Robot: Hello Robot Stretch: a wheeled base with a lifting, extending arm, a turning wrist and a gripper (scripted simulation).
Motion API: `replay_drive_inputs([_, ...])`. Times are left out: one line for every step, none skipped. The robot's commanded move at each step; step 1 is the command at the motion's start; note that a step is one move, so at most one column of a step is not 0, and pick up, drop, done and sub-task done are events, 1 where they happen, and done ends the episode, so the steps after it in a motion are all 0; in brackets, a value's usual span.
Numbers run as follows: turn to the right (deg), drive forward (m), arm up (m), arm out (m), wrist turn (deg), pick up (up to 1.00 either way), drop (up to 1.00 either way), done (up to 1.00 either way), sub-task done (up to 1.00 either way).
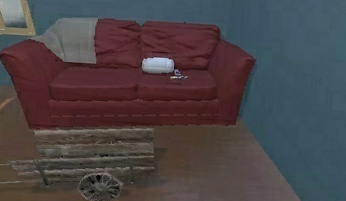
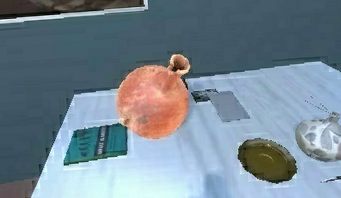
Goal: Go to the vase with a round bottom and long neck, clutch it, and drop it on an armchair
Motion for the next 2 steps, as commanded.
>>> replay_drive_inputs([0.0,0.00,0.38,0.00,0.0,0.00,0.00,0.00,0.00])
replay_drive_inputs([0.0,0.00,0.00,0.32,0.0,0.00,0.00,0.00,0.00])
